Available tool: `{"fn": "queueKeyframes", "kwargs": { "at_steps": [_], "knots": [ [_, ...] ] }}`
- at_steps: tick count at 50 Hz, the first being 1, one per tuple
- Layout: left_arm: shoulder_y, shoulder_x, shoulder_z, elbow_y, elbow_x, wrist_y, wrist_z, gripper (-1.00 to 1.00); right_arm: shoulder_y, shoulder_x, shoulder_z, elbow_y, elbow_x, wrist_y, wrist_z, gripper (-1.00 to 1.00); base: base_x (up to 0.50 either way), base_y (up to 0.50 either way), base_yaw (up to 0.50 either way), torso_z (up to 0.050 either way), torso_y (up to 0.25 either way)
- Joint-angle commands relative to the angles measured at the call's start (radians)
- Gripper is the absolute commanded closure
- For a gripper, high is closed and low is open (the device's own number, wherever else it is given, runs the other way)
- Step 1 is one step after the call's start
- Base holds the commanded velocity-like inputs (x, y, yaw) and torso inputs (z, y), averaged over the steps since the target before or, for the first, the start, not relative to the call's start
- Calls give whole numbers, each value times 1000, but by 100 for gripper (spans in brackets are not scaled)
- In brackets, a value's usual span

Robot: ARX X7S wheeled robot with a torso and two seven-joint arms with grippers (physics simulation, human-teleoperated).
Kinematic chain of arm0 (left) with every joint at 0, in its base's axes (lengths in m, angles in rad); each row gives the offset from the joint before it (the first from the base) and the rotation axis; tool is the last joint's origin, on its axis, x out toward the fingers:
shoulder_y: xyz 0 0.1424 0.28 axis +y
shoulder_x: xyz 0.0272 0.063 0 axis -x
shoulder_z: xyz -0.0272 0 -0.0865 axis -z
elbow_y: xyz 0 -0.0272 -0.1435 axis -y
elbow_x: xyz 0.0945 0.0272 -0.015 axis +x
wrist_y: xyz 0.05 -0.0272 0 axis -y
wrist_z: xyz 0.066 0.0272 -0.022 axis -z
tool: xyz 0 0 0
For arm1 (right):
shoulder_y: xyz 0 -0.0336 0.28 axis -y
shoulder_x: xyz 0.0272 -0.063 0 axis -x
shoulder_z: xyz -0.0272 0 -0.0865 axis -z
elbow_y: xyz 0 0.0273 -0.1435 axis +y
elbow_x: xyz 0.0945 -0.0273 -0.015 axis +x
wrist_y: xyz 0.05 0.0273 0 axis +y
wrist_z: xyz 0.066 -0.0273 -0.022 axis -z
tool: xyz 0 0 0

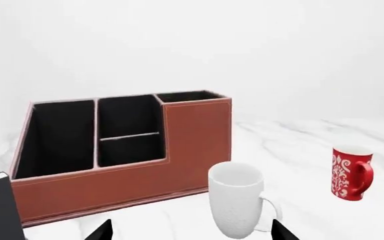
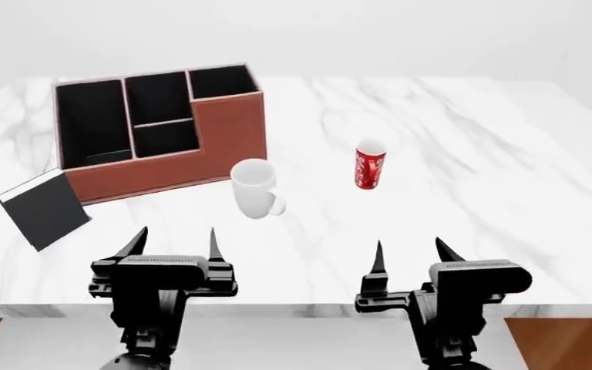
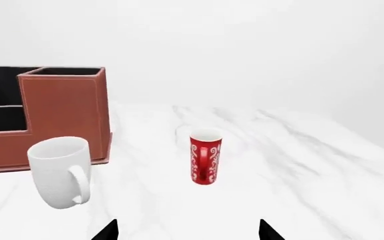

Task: Pick up the red mug and place it to the right of the caddy.

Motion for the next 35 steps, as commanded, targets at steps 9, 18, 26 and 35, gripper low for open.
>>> {"fn": "queueKeyframes", "kwargs": {
  "at_steps": [9, 18, 26, 35],
  "knots": [
    [-97, -38, -1, 149, -28, -189, -19, -100, 44, 47, 17, -195, 29, 154, 20, -100, 500, 0, 0, 0, 0],
    [-99, -44, 4, 137, -30, -174, -27, -100, 45, 51, 9, -178, 31, 144, 23, -100, 500, 0, 0, 0, 0],
    [-104, -52, 5, 135, -31, -173, -35, -100, 53, 53, 5, -166, 34, 142, 26, -100, 500, 0, 0, 0, 0],
    [-106, -56, 10, 140, -37, -176, -41, -100, 54, 60, 3, -168, 38, 146, 32, -100, 500, 0, 0, 0, 2]
  ]
}}
